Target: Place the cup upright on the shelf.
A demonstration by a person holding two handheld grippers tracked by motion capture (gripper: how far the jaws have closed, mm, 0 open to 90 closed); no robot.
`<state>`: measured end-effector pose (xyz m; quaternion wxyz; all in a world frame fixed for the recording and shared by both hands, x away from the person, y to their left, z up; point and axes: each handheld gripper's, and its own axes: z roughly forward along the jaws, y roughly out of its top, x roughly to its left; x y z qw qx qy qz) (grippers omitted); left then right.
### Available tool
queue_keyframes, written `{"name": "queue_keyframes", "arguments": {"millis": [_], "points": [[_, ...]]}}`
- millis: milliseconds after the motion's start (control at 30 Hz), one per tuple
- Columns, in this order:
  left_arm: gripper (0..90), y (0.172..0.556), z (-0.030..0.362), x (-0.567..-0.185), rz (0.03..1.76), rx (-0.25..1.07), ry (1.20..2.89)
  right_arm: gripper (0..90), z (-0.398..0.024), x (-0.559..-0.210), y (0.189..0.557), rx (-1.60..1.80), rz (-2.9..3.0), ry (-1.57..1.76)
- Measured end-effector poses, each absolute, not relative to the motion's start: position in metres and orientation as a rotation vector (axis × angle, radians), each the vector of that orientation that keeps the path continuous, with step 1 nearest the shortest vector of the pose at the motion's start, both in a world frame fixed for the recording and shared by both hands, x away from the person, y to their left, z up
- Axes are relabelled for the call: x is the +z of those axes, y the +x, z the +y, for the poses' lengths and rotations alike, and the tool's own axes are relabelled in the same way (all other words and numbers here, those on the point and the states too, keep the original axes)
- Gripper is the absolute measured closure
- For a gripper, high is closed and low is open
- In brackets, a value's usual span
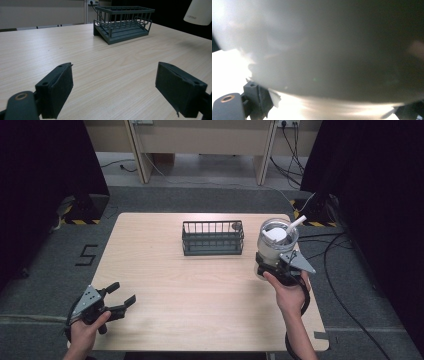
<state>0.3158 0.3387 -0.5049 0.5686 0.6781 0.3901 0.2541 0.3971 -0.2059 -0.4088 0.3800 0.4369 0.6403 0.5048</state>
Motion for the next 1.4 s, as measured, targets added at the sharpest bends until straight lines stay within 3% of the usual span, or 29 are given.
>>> {"name": "queue_keyframes", "arguments": {"millis": [1400], "points": [[14.1, 0.316, 0.339, -0.505, 0.919, 0.595, 1.587, 11.4, -0.174, -0.389, 0.438, 1.352, 1.641, 1.090]]}}
